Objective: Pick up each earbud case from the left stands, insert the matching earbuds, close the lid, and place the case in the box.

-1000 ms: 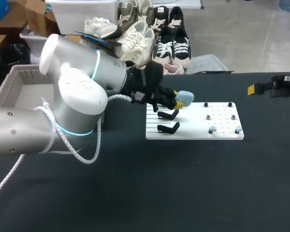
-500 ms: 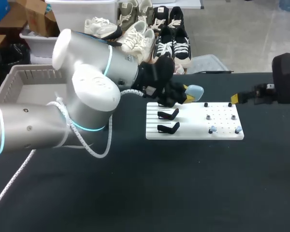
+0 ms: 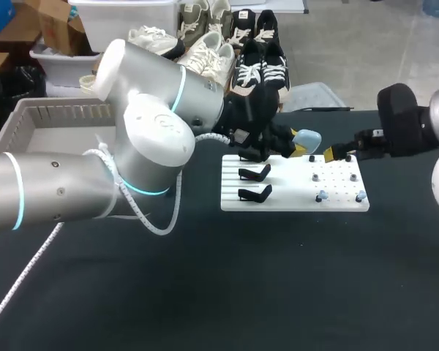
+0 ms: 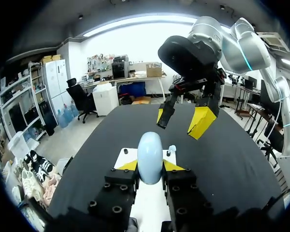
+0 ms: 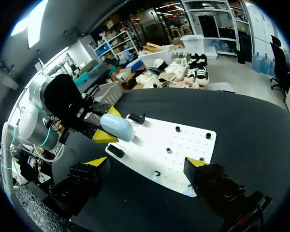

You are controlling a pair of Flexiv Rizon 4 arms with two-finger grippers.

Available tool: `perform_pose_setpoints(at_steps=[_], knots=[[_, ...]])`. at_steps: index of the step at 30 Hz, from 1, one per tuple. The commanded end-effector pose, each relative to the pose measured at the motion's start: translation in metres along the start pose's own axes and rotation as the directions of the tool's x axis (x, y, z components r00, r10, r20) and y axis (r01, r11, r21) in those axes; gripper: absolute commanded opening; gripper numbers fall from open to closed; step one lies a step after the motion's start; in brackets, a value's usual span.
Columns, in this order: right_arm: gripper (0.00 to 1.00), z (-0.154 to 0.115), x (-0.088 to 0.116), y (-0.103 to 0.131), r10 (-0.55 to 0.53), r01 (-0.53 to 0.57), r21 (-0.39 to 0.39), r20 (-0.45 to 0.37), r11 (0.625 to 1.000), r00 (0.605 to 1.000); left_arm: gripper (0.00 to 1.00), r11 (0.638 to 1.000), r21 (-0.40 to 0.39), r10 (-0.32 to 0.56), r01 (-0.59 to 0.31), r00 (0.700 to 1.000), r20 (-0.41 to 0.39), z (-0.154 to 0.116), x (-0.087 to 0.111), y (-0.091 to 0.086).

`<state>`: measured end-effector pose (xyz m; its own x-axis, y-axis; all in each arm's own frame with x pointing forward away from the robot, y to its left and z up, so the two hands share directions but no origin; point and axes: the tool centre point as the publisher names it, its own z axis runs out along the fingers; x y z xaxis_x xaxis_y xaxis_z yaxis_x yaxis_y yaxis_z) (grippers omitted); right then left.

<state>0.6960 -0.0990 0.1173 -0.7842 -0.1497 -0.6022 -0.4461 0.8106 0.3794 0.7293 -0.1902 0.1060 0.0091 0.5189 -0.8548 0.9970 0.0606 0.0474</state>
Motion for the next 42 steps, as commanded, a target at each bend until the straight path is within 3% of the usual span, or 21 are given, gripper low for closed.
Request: perform_pose_setpoints(at_steps=[1,19,31,42], knots=[[1.0,0.008,-0.005,-0.005,-0.002,0.002,-0.079,-0.001,0.997,1.0,0.0,1.0,0.008,0.004,-0.004,1.0,-0.004,0.0,-0.003,-0.002],[1.0,0.01,-0.012,-0.009,-0.016,0.016,-0.089,0.0,0.996,1.0,0.0,0.999,0.046,0.015,-0.014,1.0,-0.015,0.008,0.0,-0.017],[1.0,-0.01,-0.021,-0.01,-0.035,0.036,-0.046,0.037,0.998,0.999,0.0,0.996,0.08,0.034,-0.033,0.999,-0.012,0.008,-0.001,-0.033],[1.0,-0.049,0.002,-0.023,0.035,-0.04,0.119,0.048,0.992,0.998,0.0,0.997,0.058,0.039,-0.049,0.984,0.171,-0.02,-0.02,-0.032]])
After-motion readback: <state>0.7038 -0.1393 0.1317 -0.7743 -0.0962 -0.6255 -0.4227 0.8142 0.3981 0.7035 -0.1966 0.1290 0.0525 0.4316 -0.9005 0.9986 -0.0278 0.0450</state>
